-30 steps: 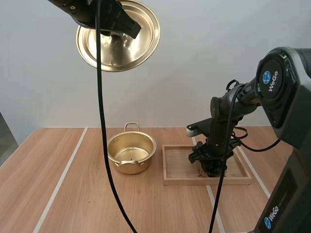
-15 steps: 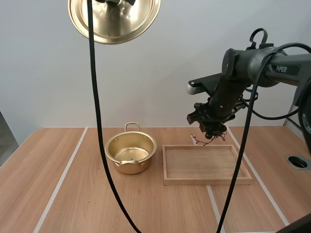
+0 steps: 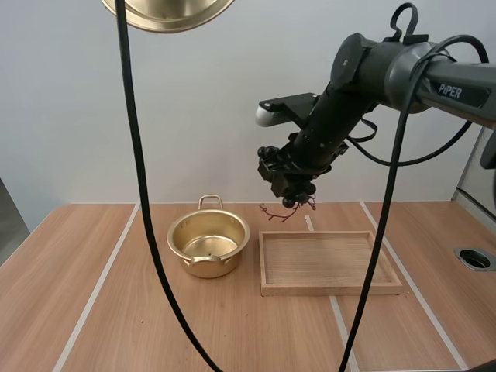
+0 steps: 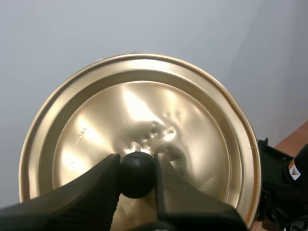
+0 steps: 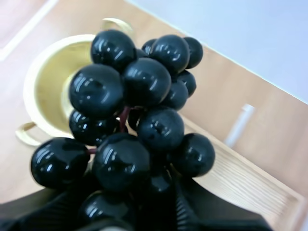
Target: Open the pot, put the grape inside, and close it
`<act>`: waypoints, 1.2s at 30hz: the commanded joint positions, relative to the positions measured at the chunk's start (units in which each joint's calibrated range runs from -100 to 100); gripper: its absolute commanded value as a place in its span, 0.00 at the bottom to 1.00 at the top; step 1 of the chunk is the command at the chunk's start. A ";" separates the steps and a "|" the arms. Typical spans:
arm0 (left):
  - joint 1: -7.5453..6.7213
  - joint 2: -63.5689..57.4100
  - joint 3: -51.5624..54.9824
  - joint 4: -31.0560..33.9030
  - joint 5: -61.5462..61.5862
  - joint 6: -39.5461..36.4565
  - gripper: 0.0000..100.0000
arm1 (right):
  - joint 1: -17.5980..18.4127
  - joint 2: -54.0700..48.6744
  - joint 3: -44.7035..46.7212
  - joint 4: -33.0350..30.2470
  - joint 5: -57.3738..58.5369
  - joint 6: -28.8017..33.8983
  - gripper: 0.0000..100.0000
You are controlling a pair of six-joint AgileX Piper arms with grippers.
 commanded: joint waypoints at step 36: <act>-0.15 -2.24 -0.75 0.06 -0.71 -0.64 0.00 | 7.86 27.44 -15.84 -1.57 2.07 -3.39 0.00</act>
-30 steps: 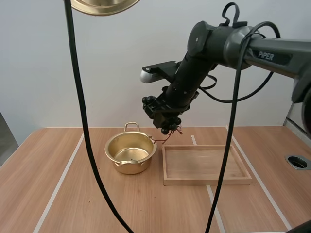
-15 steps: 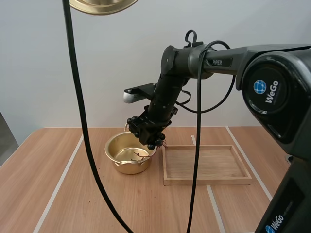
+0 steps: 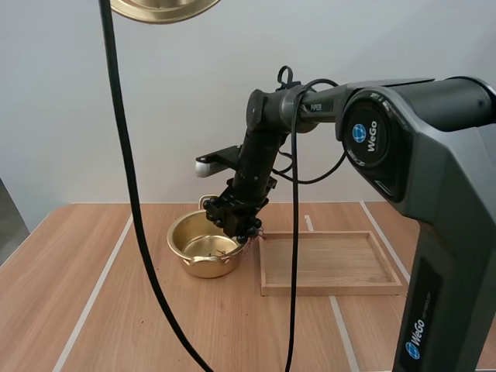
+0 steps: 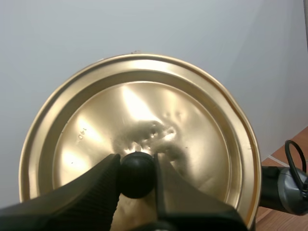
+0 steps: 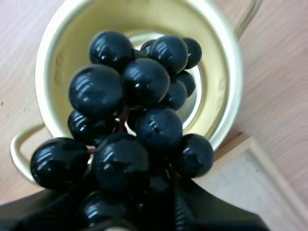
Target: Open the pot, put the grape inside, and close it
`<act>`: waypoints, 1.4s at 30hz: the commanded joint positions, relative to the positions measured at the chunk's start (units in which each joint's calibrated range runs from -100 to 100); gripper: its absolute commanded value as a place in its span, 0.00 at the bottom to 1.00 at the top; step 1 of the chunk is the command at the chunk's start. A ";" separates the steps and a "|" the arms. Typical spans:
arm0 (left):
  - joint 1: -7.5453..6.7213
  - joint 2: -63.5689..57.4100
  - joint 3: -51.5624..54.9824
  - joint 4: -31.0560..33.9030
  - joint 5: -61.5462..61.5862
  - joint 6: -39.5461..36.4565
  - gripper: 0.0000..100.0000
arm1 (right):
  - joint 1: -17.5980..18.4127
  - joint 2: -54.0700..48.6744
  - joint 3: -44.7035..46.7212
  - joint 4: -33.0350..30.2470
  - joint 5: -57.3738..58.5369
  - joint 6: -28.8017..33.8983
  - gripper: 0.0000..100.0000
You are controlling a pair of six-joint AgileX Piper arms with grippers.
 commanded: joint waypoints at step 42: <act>-0.15 0.33 -0.44 7.69 -7.20 -0.11 0.00 | 3.62 1.88 -2.91 -9.93 0.01 2.62 0.00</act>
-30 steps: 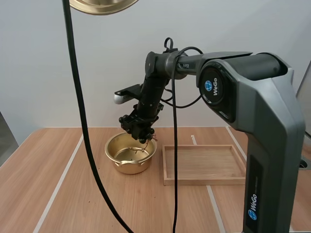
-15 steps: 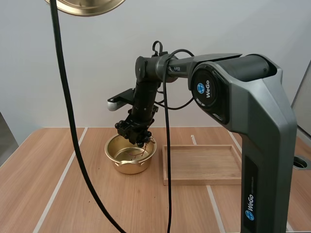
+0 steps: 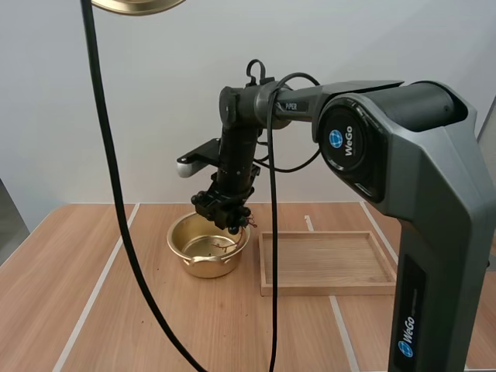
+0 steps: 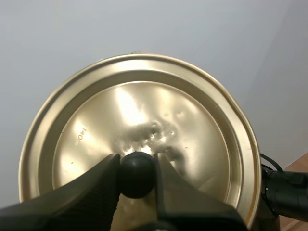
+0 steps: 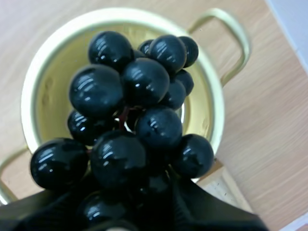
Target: Open the pot, put the grape inside, and close it
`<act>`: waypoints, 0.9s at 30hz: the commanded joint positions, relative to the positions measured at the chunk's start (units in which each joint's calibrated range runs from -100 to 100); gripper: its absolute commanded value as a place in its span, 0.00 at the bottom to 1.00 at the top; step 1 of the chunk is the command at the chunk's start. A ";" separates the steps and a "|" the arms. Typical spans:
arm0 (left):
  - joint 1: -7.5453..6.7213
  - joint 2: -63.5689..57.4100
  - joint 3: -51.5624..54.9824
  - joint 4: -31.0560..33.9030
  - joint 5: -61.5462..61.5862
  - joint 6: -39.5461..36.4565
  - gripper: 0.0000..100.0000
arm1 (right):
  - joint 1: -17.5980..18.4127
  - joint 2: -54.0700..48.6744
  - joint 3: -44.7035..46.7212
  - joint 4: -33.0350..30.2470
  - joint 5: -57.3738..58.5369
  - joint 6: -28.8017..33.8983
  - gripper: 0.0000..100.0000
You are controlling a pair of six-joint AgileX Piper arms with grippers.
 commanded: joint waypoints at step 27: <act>-0.15 0.73 -0.44 -0.18 -2.33 -0.11 0.00 | 2.60 3.46 1.29 -1.59 0.41 -0.50 0.00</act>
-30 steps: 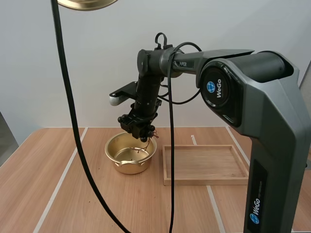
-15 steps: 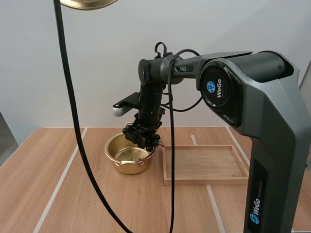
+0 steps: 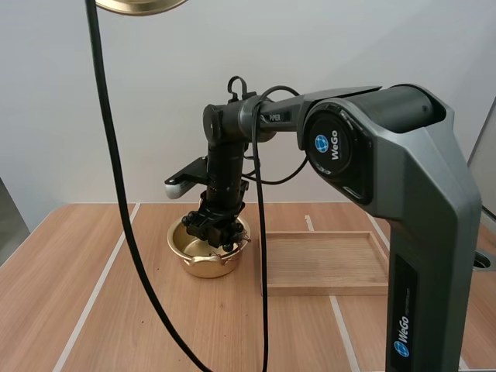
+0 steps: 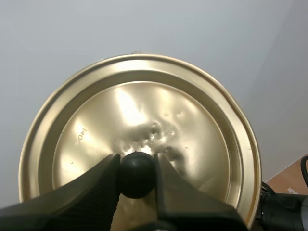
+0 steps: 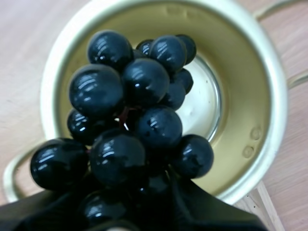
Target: Open the pot, put the grape inside, and close it
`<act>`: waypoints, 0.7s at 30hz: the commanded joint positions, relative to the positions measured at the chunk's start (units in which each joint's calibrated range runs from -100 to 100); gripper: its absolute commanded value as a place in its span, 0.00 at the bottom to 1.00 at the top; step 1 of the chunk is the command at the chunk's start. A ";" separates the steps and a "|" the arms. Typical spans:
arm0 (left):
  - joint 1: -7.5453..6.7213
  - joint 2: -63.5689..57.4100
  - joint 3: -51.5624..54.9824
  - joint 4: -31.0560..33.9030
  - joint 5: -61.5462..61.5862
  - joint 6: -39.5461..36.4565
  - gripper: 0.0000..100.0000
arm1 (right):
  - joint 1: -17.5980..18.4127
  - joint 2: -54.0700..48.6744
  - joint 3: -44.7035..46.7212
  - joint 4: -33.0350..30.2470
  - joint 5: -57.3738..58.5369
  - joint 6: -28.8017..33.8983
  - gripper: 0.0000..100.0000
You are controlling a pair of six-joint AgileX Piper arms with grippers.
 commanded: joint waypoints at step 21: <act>-0.15 0.09 -0.44 -0.22 -1.76 -0.21 0.00 | -0.06 6.26 -5.56 1.05 0.04 0.40 0.00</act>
